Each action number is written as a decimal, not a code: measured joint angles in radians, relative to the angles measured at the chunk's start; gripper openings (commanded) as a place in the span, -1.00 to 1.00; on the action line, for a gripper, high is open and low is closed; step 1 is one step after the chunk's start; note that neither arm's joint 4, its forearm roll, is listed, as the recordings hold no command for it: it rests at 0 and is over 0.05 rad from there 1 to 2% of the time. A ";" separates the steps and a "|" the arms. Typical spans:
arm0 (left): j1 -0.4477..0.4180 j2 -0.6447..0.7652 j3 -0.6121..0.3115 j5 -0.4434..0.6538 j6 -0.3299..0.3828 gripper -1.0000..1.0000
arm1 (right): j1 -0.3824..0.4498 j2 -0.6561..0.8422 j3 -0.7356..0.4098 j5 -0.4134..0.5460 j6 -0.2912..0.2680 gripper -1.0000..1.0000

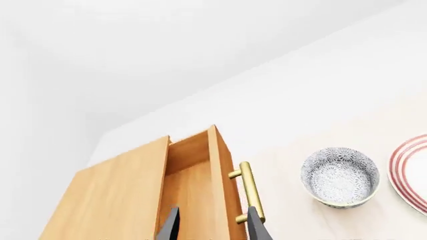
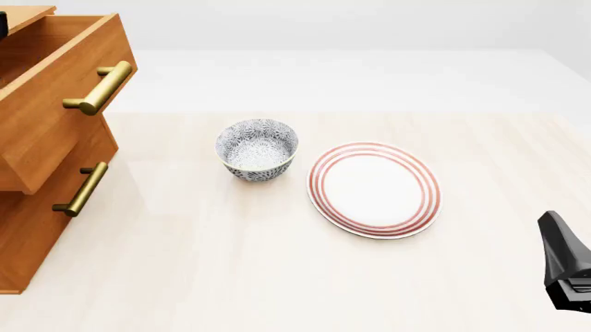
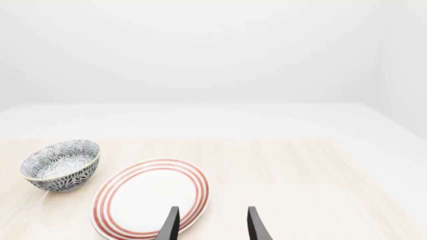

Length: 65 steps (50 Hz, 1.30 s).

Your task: Open the top drawer of the cabinet.

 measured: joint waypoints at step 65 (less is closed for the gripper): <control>0.032 0.189 -0.320 0.499 -0.361 1.00 | 0.000 0.000 0.000 0.000 0.000 1.00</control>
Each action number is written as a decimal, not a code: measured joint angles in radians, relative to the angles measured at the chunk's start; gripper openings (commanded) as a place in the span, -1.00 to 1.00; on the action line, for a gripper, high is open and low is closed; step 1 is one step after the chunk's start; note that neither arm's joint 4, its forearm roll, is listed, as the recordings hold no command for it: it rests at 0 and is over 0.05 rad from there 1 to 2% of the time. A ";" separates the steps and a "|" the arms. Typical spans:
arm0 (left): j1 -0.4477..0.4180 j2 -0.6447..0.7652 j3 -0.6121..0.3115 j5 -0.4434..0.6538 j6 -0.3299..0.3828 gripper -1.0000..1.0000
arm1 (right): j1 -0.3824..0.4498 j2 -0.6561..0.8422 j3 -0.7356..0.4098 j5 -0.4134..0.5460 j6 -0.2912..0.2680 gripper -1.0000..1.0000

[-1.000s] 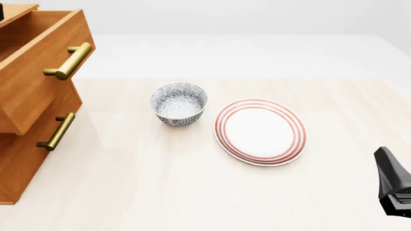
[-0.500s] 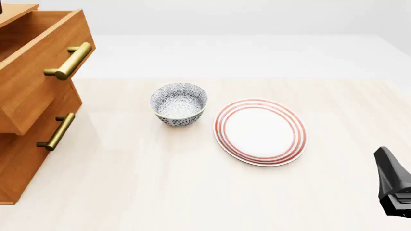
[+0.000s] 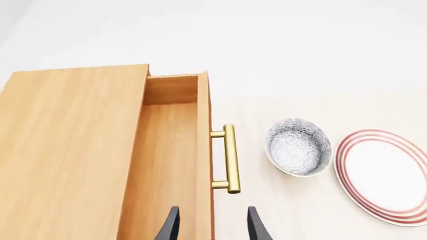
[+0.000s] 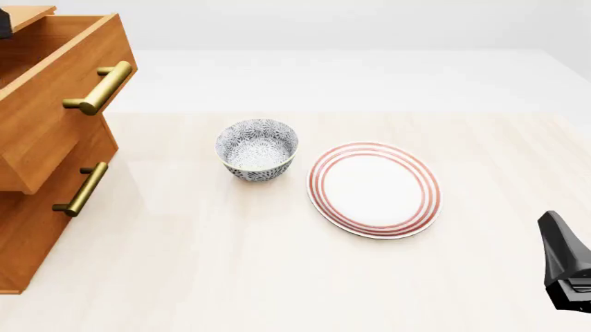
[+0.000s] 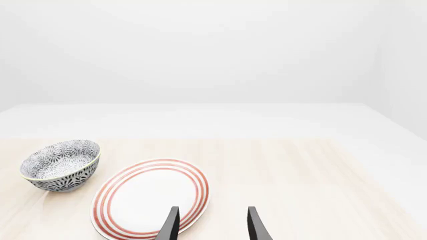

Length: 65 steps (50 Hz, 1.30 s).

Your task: Open the top drawer of the cabinet.

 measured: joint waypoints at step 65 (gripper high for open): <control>-0.006 0.021 0.183 -0.132 -0.086 1.00 | 0.000 0.000 0.000 0.000 0.000 1.00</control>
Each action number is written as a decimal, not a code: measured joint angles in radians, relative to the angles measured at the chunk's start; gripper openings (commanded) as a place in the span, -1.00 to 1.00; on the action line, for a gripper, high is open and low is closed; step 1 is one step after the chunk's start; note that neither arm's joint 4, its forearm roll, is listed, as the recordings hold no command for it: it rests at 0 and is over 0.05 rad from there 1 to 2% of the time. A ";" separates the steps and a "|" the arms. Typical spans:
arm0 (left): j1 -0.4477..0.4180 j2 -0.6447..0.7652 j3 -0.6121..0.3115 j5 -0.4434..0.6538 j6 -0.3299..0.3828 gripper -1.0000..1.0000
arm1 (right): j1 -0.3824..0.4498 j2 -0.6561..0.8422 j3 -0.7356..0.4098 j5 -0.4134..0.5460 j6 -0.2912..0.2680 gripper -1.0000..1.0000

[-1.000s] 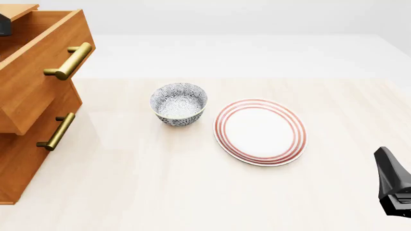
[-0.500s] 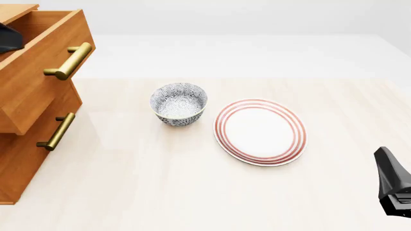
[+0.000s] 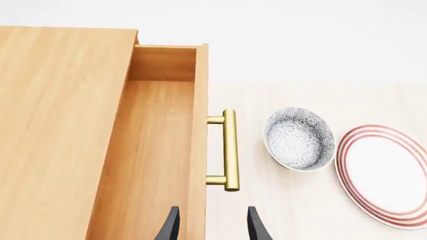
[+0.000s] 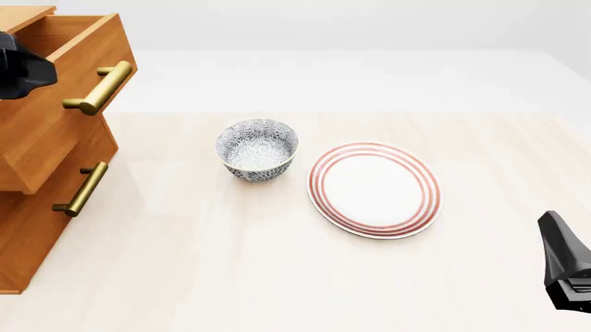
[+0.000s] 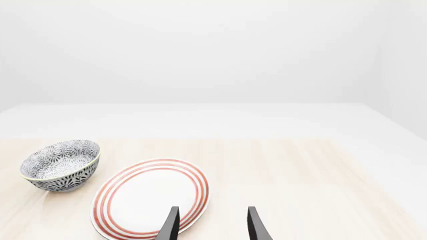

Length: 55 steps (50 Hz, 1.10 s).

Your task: Open the top drawer of the cabinet.

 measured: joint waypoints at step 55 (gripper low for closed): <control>-0.026 0.087 0.060 -0.092 -0.006 1.00 | 0.000 0.000 0.000 0.000 0.000 1.00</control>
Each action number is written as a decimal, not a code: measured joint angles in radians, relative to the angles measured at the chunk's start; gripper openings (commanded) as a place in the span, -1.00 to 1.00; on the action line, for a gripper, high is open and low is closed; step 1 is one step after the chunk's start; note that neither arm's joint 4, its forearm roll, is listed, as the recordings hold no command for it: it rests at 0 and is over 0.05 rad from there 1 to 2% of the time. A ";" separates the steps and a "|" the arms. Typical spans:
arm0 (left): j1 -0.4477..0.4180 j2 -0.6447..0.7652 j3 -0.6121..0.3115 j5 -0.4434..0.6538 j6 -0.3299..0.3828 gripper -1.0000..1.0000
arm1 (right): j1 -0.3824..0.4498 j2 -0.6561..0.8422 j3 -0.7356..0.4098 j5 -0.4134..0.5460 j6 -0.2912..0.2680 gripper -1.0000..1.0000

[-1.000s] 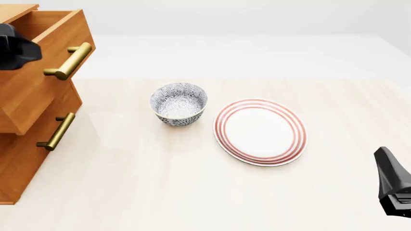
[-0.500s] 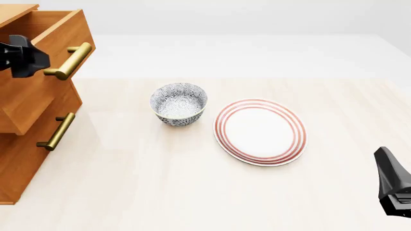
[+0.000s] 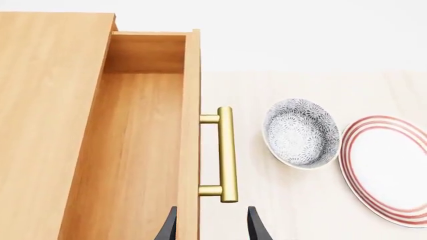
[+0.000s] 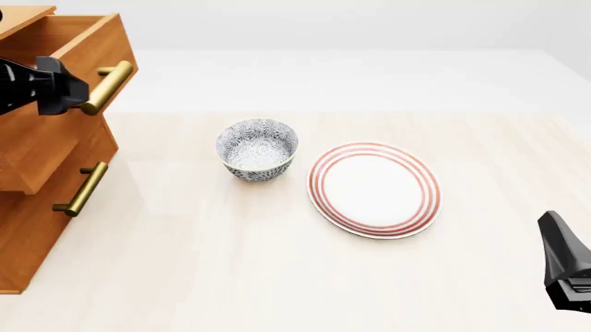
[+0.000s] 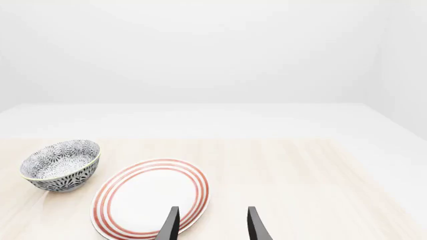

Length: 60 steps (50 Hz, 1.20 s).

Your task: Open the top drawer of the cabinet.

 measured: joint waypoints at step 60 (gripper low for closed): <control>-0.166 0.039 -0.038 0.015 -0.008 1.00 | 0.000 0.000 0.000 0.000 0.000 1.00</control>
